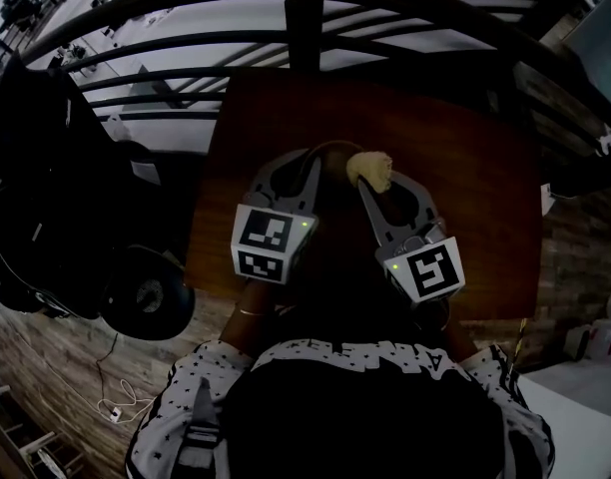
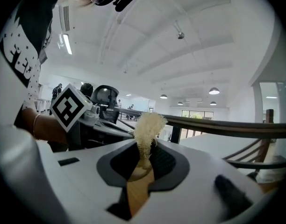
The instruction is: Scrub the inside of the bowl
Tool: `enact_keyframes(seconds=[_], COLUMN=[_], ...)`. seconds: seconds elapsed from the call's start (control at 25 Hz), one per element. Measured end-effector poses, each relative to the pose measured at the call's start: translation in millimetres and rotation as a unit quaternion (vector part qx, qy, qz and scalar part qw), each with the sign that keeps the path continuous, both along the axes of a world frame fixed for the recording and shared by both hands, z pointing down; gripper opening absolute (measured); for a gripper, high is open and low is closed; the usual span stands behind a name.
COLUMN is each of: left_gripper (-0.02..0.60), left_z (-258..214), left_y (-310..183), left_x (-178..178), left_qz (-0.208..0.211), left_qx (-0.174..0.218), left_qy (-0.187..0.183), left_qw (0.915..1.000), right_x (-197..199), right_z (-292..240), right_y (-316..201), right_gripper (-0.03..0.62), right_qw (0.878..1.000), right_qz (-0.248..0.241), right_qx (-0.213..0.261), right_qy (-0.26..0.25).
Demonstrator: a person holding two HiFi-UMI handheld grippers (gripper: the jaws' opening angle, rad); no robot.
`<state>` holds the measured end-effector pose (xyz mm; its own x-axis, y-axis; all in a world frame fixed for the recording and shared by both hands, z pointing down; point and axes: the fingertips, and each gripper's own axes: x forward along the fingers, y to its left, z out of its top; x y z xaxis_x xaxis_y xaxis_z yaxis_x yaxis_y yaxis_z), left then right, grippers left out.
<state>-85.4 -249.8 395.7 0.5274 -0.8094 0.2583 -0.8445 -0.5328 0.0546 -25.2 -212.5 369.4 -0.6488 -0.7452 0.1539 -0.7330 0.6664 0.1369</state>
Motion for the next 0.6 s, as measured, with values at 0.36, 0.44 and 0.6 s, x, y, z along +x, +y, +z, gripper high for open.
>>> enact_keyframes(seconds=[0.36, 0.44, 0.6], left_gripper=[0.025, 0.025, 0.026], left_z=[-47, -49, -62], left_y=[8, 14, 20], left_x=[16, 26, 34], left_qz=[0.002, 0.002, -0.003], left_qx=[0.058, 0.065, 0.082], left_qy=[-0.013, -0.023, -0.037], left_qw=[0.9982, 0.9976, 0.9960], right_x=[4, 12, 16], right_z=[-26, -28, -34], right_y=[-4, -3, -3], right_gripper=[0.060, 0.060, 0.061], right_qw=[0.999, 0.998, 0.996], right_qz=[0.013, 0.026, 0.047], right_qx=[0.042, 0.056, 0.074], right_qy=[-0.004, 0.011, 0.032])
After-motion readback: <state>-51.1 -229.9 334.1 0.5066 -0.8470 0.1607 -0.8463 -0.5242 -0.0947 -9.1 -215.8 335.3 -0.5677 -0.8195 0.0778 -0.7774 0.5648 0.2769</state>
